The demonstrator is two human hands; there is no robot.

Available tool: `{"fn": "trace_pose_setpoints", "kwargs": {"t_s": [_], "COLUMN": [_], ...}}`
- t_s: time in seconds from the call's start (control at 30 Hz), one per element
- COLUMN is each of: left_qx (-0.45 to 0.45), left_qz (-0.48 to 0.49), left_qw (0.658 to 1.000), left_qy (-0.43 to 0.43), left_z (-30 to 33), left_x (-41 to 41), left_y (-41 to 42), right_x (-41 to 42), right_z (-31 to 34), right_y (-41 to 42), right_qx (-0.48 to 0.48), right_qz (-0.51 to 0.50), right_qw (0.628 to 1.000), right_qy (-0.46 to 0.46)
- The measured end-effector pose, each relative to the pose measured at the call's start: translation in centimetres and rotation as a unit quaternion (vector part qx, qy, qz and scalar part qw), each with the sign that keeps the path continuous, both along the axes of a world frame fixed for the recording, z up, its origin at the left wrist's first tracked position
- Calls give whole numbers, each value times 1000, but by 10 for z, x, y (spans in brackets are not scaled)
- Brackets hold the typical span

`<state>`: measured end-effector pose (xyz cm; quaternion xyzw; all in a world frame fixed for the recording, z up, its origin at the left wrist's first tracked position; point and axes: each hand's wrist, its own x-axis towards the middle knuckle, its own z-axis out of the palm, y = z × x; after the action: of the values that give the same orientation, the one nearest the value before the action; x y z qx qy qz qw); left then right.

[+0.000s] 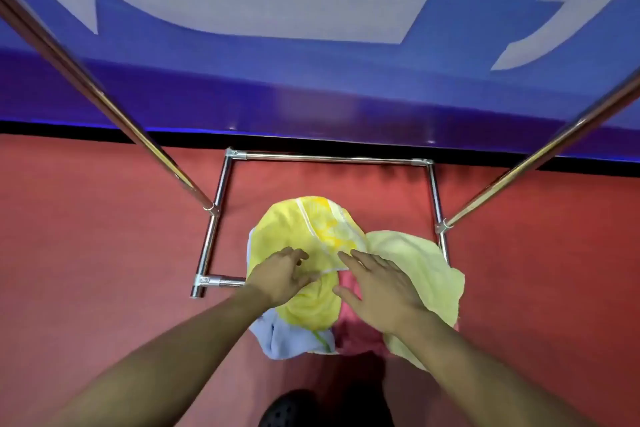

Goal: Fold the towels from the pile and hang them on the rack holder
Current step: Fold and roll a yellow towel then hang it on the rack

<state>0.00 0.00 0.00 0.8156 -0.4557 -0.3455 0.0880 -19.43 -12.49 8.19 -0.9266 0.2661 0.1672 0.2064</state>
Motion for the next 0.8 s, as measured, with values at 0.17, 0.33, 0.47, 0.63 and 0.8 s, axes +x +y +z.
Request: {"fn": "trace_pose_setpoints", "kwargs": {"t_s": [0.17, 0.33, 0.47, 0.63, 0.8], "left_qx": [51, 28, -49, -156, -228], "left_qz": [-3, 42, 196, 298, 318], "left_qw": [998, 997, 977, 896, 827], "left_qy": [-33, -64, 69, 289, 404], "left_z": [-43, -57, -34, 63, 187], "left_x": [-10, -10, 1, 3, -11], "left_y": [-6, -3, -6, -20, -30], "right_x": [-4, -6, -3, 14, 28], "right_z": [-32, -42, -25, 20, 87], "right_y": [-4, 2, -1, 1, 24], "right_qx": [4, 16, 63, 309, 325], "right_qz": [-6, -3, -57, -164, -152], "right_qw": [1000, 1000, 996, 928, 906], "right_qy": [-6, -16, -18, -126, -225]}}
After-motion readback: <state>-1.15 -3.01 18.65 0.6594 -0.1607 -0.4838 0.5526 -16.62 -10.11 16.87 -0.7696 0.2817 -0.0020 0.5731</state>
